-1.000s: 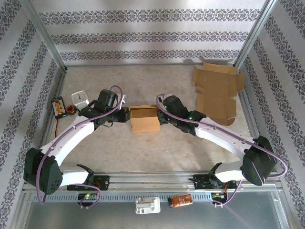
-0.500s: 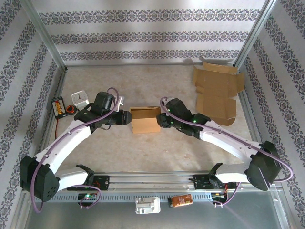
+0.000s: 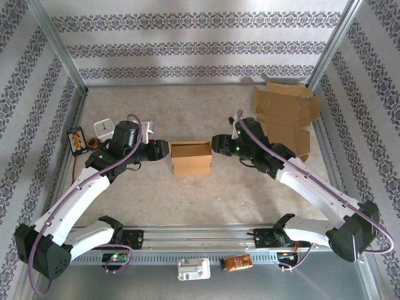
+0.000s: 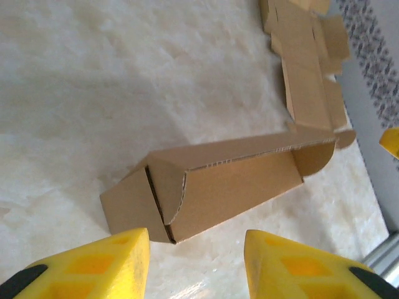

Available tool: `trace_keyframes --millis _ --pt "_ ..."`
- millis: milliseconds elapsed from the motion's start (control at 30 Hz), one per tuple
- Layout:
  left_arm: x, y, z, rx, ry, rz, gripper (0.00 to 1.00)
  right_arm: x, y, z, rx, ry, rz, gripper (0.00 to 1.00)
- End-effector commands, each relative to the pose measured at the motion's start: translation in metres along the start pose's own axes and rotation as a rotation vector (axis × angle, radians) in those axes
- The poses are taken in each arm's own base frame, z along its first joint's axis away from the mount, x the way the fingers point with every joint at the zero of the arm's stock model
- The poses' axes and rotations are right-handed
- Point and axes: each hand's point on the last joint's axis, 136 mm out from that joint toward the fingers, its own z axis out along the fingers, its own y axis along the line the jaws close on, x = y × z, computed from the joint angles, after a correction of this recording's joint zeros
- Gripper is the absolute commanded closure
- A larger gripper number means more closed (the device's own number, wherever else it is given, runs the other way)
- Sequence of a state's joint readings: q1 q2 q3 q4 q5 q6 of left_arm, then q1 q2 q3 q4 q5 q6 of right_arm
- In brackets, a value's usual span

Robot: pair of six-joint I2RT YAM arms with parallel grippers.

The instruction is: Fold the paper box

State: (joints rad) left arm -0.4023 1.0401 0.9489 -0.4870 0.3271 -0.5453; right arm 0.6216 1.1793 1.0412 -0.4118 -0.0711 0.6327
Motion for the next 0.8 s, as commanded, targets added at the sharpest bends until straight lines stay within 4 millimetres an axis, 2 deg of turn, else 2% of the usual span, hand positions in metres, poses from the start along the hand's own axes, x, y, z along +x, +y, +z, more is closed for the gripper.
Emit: trace_keyframes --millis 0,233,333,600,767 --pt "-0.028 0.000 -0.001 -0.024 -0.085 -0.107 0.56 -0.008 0.012 0.001 -0.046 0.060 0.113 0.48" --pt "-0.027 -0.003 0.032 -0.012 0.029 -0.155 0.57 -0.004 0.020 0.026 -0.030 0.148 0.066 0.57" --pt "-0.027 -0.001 0.038 -0.011 0.025 -0.190 0.59 0.001 0.022 0.033 -0.036 0.173 0.060 0.61" --pt "-0.017 0.003 0.046 -0.005 0.054 -0.210 0.71 0.016 0.015 0.047 -0.015 0.210 0.049 0.73" --pt "-0.004 0.010 0.050 -0.020 0.091 -0.220 0.83 0.025 0.004 0.052 0.030 0.219 0.034 0.77"
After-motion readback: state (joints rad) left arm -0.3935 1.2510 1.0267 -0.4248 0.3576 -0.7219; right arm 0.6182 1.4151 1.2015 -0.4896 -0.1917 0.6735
